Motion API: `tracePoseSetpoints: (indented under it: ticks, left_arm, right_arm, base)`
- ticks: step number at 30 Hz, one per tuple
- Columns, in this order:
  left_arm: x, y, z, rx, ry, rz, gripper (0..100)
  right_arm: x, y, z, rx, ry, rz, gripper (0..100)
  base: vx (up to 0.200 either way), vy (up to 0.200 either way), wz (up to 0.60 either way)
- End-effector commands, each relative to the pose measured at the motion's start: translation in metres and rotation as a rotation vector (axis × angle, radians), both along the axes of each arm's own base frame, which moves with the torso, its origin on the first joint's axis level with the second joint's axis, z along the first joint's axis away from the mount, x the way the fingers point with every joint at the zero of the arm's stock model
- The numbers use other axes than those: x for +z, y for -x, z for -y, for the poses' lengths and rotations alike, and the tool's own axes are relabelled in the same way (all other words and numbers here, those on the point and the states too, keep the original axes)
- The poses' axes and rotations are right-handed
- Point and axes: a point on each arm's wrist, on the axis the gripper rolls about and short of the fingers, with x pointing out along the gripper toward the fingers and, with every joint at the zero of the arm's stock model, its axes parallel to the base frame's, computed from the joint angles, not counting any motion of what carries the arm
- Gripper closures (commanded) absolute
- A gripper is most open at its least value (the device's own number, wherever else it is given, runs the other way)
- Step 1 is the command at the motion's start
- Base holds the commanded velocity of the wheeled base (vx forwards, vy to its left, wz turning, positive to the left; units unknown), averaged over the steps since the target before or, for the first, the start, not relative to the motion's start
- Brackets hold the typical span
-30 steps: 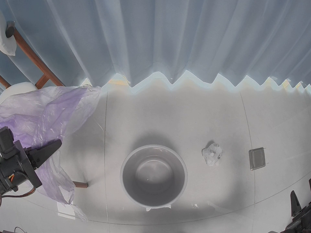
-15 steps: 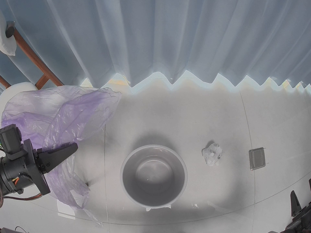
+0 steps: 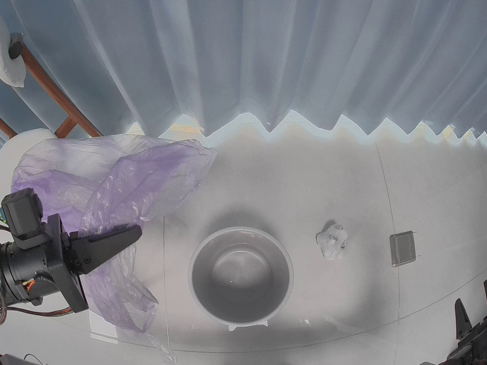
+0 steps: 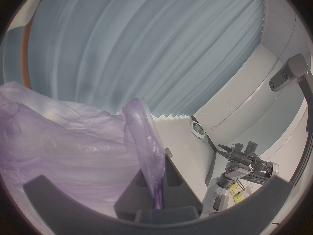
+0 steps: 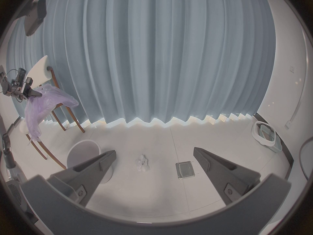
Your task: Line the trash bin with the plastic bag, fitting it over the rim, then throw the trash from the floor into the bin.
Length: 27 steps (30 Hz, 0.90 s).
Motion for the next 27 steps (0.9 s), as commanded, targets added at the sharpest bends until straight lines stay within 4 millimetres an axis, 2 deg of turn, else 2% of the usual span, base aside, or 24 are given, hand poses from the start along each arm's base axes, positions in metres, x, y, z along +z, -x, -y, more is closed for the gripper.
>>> tracePoseSetpoints:
  ticks: [1, 14, 26, 27]
  left_arm:
    - [0.000, -0.004, 0.008, -0.029, -0.009, -0.011, 100]
    - [0.003, -0.001, 0.034, -0.066, -0.019, -0.029, 100]
    - [0.004, -0.011, 0.048, -0.078, -0.005, -0.015, 100]
    - [0.004, -0.014, 0.054, -0.091, -0.001, -0.013, 100]
  right_arm:
    - [-0.005, 0.000, 0.000, 0.000, 0.000, 0.002, 0]
    - [-0.005, 0.000, 0.000, 0.000, 0.000, 0.002, 0]
    - [-0.005, 0.000, 0.000, 0.000, 0.000, 0.002, 0]
    - [-0.005, 0.000, 0.000, 0.000, 0.000, 0.002, 0]
  base:
    - [0.000, 0.000, 0.00]
    - [0.000, 0.000, 0.00]
    - [0.000, 0.000, 0.00]
    - [0.000, 0.000, 0.00]
